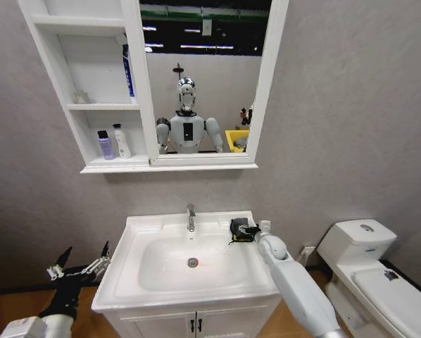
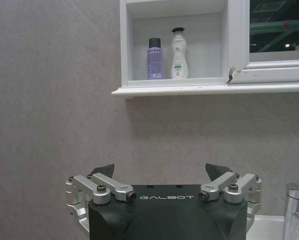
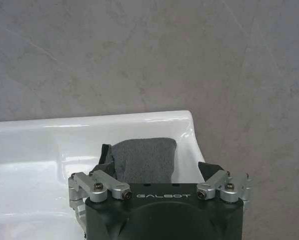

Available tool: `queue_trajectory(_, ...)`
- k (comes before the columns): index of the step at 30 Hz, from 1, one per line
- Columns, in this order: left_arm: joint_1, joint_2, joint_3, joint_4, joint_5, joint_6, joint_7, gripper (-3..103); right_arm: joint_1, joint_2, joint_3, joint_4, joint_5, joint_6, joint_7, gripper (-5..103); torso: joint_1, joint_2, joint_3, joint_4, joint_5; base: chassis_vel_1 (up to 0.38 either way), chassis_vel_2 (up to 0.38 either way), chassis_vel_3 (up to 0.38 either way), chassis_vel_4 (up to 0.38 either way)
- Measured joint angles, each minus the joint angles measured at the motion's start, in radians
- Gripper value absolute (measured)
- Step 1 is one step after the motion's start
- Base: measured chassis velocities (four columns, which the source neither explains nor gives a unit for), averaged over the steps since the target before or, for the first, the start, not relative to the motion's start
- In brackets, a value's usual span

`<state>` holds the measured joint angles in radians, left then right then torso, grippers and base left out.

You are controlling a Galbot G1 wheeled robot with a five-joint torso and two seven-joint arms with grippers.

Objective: Move facial cleanser and shampoo from washbasin to cabinet, then wipe washbasin with towel.

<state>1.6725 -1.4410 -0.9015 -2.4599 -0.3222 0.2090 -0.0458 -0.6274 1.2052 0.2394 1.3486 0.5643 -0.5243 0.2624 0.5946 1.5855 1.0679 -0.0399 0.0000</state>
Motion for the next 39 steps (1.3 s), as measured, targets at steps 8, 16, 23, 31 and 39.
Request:
queue_trajectory(8, 0.000, 0.000, 0.000, 0.000, 0.000, 0.000, 0.000, 100, 0.010, 0.005, -0.001, -0.028, -0.004, -0.001, 0.000, 95, 0.000, 0.000, 0.000, -0.0001, 0.0000, 0.000, 0.000, 0.000, 0.000)
queue_trajectory(16, 0.000, 0.000, 0.000, 0.000, 0.000, 0.000, 0.000, 100, 0.019, 0.012, 0.001, -0.072, -0.005, 0.006, -0.016, 88, 0.000, 0.000, 0.000, -0.0001, 0.0000, 0.000, 0.000, 0.000, 0.000)
queue_trajectory(23, 0.000, 0.000, 0.000, 0.000, 0.000, 0.000, 0.000, 100, 0.028, 0.014, 0.000, -0.100, -0.011, 0.024, -0.043, 78, 0.000, 0.000, 0.000, -0.0001, 0.0000, 0.000, 0.000, 0.000, 0.000)
queue_trajectory(31, 0.000, 0.000, 0.000, 0.000, 0.000, 0.000, 0.000, 100, 0.032, 0.025, 0.001, -0.114, -0.016, 0.027, -0.047, 44, 0.000, 0.000, 0.000, 0.0000, 0.0000, 0.000, 0.000, 0.000, 0.000)
queue_trajectory(39, 0.000, 0.000, 0.000, 0.000, 0.000, 0.000, 0.000, 100, 0.018, 0.025, 0.015, -0.115, -0.019, 0.031, -0.051, 36, 0.000, 0.000, 0.000, -0.0001, 0.0000, 0.000, 0.000, 0.000, 0.000)
